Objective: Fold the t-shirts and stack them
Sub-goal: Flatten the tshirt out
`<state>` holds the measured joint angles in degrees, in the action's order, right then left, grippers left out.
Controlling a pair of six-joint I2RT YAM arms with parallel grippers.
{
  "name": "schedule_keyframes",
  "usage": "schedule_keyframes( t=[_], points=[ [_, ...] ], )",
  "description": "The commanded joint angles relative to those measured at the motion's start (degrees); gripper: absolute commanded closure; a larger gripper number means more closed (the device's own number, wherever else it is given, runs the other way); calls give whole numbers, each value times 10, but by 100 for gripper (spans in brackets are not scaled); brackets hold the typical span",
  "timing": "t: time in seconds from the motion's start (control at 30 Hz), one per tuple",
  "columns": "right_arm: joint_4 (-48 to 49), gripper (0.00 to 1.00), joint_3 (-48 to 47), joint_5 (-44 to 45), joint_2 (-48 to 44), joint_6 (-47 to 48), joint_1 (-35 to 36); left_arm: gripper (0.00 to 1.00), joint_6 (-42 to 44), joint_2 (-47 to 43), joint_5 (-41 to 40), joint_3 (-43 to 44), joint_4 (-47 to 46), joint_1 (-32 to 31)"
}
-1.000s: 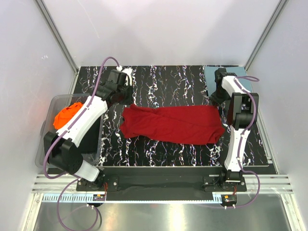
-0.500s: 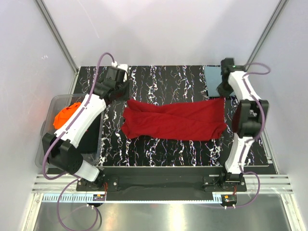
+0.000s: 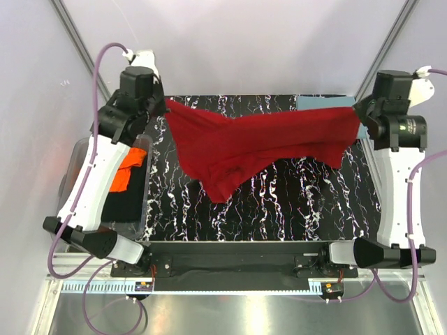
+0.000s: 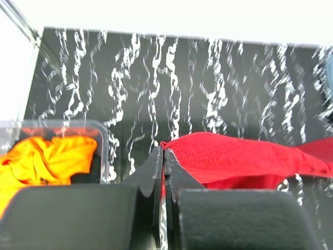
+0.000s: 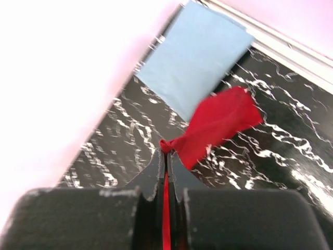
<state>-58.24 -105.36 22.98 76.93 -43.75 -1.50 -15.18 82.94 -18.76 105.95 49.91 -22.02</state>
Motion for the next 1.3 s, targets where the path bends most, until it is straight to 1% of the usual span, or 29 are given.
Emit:
schedule_keyframes(
  t=[0.0, 0.17, 0.3, 0.37, 0.47, 0.5, 0.53, 0.57, 0.63, 0.73, 0.83, 0.9, 0.93, 1.0, 1.03, 1.1, 1.13, 1.17, 1.2, 1.23, 1.27],
  points=[
    [10, 100, -34, 3, -15, 7, -3, 100, 15, -54, -17, 51, -24, 2],
    [15, 100, -51, -76, -67, 15, -3, 100, -13, -123, 20, 44, -87, 3],
    [14, 100, -78, -109, -99, 17, -3, 100, -47, -193, 11, 16, -150, 2],
    [11, 100, -102, -131, -122, 12, -3, 100, -63, -211, 17, 17, -158, 2],
    [11, 100, -126, -168, -171, -9, -3, 100, -94, -248, 64, 19, -170, 3],
    [11, 100, -129, -172, -188, -19, -3, 100, -105, -271, 85, 18, -170, 3],
    [11, 100, -132, -170, -220, -25, -3, 100, -116, -286, 94, 17, -170, 3],
    [9, 100, -134, -167, -236, -33, -3, 100, -134, -311, 103, 15, -170, 3],
    [5, 100, -139, -155, -276, -42, -3, 100, -144, -334, 109, 18, -170, 3],
    [-12, 100, -148, -152, -295, -48, -3, 100, -151, -367, 118, 20, -170, 2],
    [-14, 100, -137, -161, -285, -42, -3, 100, -130, -382, 112, 1, -170, 3],
    [-11, 100, -117, -177, -270, -31, -2, 100, -108, -383, 91, -19, -170, 2],
    [-7, 100, -112, -183, -248, -24, -3, 100, -101, -380, 84, -42, -170, 3],
    [14, 100, -87, -205, -225, -6, -3, 100, -84, -363, 69, -64, -170, 3],
    [46, 100, -53, -212, -207, -1, -3, 100, -79, -353, 66, -83, -173, 3],
    [80, 100, -14, -224, -188, 7, -3, 100, -53, -313, 52, -98, -193, 3],
    [119, 100, 4, -227, -166, 7, -3, 100, -42, -299, 41, -115, -208, 3],
    [157, 100, 42, -228, -138, 9, -3, 100, -14, -267, 20, -124, -246, 3],
    [173, 100, 45, -228, -123, 6, -3, 100, 13, -227, 7, -122, -278, 7],
    [187, 100, 41, -228, -102, 5, -3, 100, 21, -204, 7, -111, -287, 19],
    [212, 100, 18, -241, -60, 4, -3, 100, 27, -152, 11, -71, -292, 28]
  ],
)
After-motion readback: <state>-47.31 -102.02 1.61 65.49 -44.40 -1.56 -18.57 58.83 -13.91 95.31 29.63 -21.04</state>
